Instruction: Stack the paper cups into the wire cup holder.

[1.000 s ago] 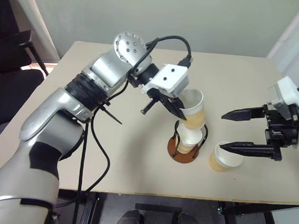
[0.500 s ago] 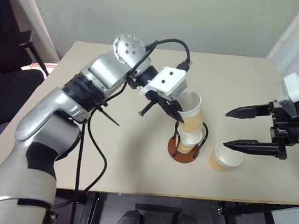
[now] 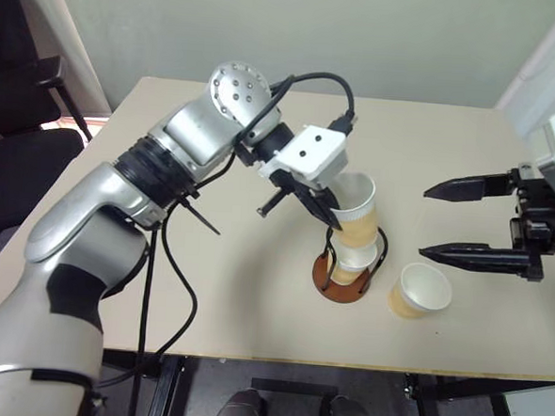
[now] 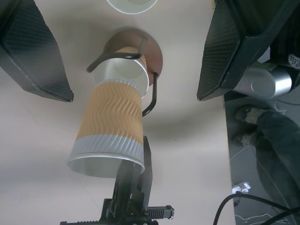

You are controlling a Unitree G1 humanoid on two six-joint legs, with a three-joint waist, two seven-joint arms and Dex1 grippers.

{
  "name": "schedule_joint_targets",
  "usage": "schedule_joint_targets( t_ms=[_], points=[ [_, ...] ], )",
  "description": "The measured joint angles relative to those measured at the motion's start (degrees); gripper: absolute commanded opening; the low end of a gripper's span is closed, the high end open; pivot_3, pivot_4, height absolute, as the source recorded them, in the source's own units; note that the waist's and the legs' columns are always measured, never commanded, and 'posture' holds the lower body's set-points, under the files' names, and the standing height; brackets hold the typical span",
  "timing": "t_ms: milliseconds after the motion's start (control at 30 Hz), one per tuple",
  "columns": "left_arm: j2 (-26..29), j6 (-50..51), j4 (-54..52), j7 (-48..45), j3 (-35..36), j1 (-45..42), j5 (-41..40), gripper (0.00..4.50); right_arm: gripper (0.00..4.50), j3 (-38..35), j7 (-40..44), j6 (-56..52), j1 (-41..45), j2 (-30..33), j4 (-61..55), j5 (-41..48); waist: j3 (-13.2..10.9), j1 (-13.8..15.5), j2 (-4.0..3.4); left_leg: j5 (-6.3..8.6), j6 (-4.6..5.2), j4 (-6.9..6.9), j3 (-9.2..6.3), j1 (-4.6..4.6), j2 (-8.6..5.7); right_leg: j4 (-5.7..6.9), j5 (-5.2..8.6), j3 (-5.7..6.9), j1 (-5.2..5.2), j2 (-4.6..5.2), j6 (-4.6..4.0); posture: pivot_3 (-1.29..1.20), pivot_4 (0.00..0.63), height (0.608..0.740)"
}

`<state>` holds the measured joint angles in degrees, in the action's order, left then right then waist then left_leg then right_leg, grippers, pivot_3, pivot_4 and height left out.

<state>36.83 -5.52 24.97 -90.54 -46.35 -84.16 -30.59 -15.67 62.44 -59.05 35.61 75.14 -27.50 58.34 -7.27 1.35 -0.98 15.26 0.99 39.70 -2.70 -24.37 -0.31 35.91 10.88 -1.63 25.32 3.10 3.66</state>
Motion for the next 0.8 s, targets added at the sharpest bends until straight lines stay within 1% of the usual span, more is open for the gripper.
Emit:
schedule_joint_targets(
  t_ms=[267, 367, 800],
  points=[
    [0.43, -3.67, 1.29, -0.01, -4.27, -0.01, 1.04, 0.03, 4.40, 0.23, -0.81, -1.14, 0.08, 0.26, -0.34, 1.15, 0.00, 0.01, -0.01, 0.00, 0.00, 0.02, -0.01, 0.01, 0.00, 0.01, 0.00, 0.00, -0.01, 0.00, 0.01, 0.00, 0.150, 0.740],
    [0.37, -5.29, 2.59, -0.01, -4.64, -0.01, 1.75, 0.03, 4.40, 0.20, -1.23, -1.61, 0.07, 0.29, -0.64, 1.63, 0.00, 0.01, -0.01, 0.00, 0.00, 0.03, -0.02, 0.00, 0.00, 0.01, 0.00, 0.01, -0.02, 0.00, 0.01, 0.00, 0.150, 0.740],
    [-4.17, -10.76, 5.55, -0.03, -5.06, -0.01, 7.24, 0.03, 4.40, -1.22, -2.79, -2.84, -0.55, 0.92, -1.74, 3.43, 0.01, 0.06, -0.01, 0.06, 0.04, 0.12, 0.00, -0.03, 0.00, 0.00, 0.01, 0.00, -0.03, -0.01, 0.06, 0.00, 0.150, 0.740]
  ],
)
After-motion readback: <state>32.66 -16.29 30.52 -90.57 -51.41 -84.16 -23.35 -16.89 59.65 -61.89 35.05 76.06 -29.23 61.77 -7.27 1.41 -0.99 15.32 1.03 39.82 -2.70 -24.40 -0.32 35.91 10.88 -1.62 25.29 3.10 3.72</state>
